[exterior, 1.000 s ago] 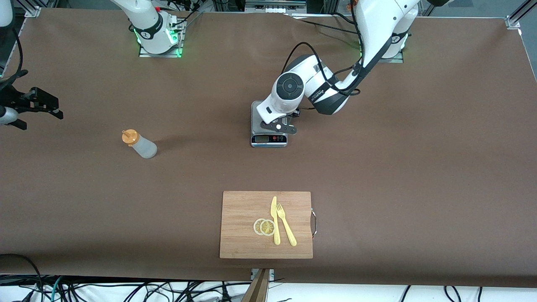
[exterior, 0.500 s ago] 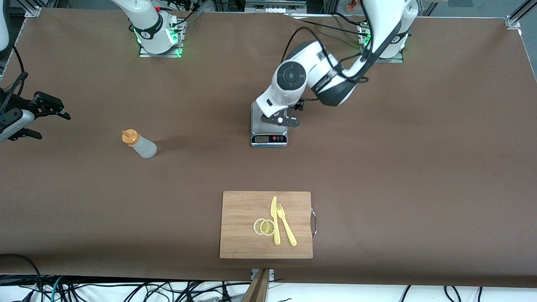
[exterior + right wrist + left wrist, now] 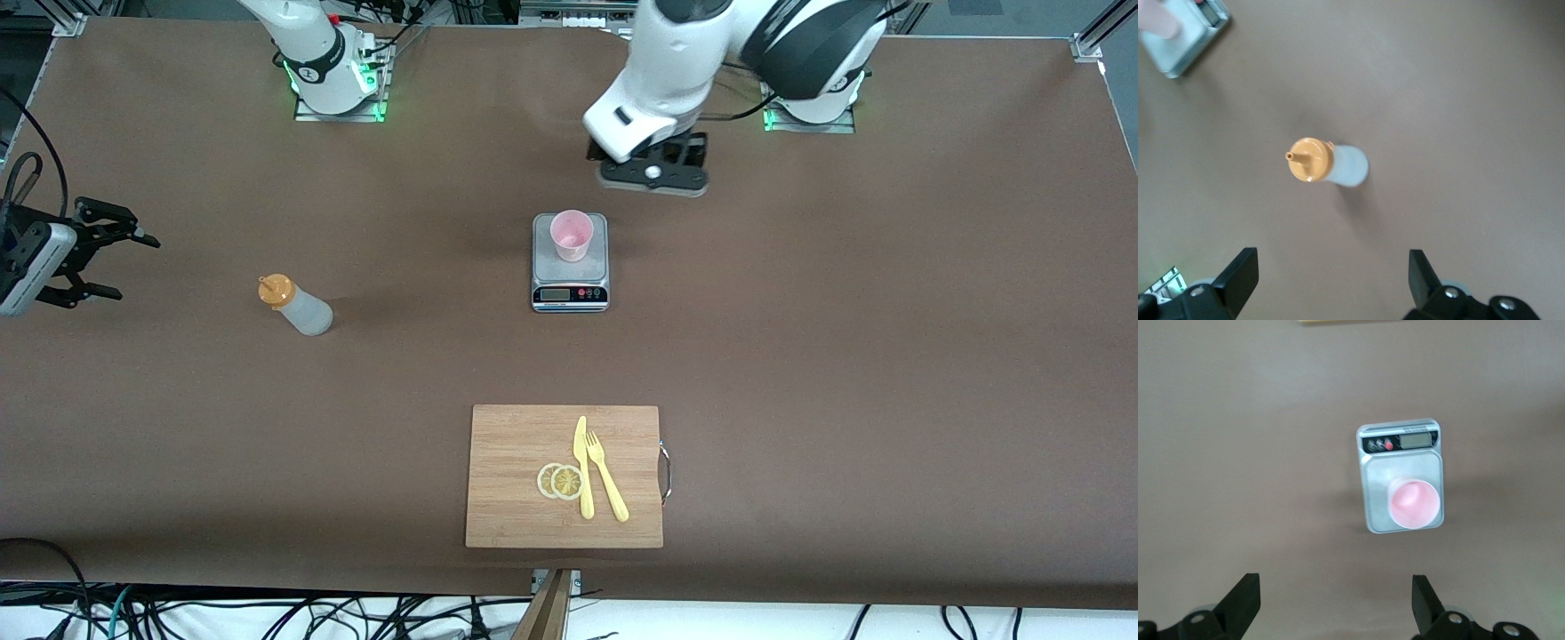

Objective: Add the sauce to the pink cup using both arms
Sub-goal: 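Release the cup on the scale while the right gripper reaches the bottle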

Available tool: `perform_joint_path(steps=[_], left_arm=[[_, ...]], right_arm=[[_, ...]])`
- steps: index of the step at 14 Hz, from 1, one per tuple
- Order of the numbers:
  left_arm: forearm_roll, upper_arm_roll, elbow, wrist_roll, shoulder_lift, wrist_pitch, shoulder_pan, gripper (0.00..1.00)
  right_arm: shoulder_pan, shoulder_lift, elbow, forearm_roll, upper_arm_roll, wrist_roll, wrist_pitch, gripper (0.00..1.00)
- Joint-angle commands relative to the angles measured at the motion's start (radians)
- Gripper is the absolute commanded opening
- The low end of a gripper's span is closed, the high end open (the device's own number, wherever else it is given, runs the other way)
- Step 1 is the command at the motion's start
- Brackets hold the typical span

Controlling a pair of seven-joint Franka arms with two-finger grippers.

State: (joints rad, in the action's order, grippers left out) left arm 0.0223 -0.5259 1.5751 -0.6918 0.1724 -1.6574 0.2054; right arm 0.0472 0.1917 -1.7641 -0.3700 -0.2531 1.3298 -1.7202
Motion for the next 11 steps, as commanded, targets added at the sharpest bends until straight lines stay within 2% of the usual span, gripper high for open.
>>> perform_joint_path(steps=[1, 2, 6, 9, 11], left_arm=[[0.016, -0.006, -0.096, 0.072, -0.022, 0.131, -0.122, 1.0], [0.016, -0.002, -0.081, 0.139, -0.062, 0.134, -0.15, 1.0], [0.011, 0.206, -0.024, 0.418, -0.158, 0.163, -0.187, 1.0], [0.011, 0.45, -0.018, 0.596, -0.157, 0.169, -0.12, 1.0], [0.004, 0.498, 0.0, 0.719, -0.168, 0.162, -0.086, 1.0]], right_arm=[[0.036, 0.014, -0.028, -0.075, 0.008, 0.179, 0.013, 1.0], [0.046, 0.025, -0.037, -0.102, 0.008, 0.254, 0.013, 1.0], [0.097, 0.123, -0.04, -0.245, 0.006, 0.552, 0.047, 1.0], [0.131, 0.204, -0.038, -0.36, 0.006, 0.724, 0.099, 1.0], [0.138, 0.247, -0.037, -0.447, 0.006, 0.829, 0.125, 1.0]])
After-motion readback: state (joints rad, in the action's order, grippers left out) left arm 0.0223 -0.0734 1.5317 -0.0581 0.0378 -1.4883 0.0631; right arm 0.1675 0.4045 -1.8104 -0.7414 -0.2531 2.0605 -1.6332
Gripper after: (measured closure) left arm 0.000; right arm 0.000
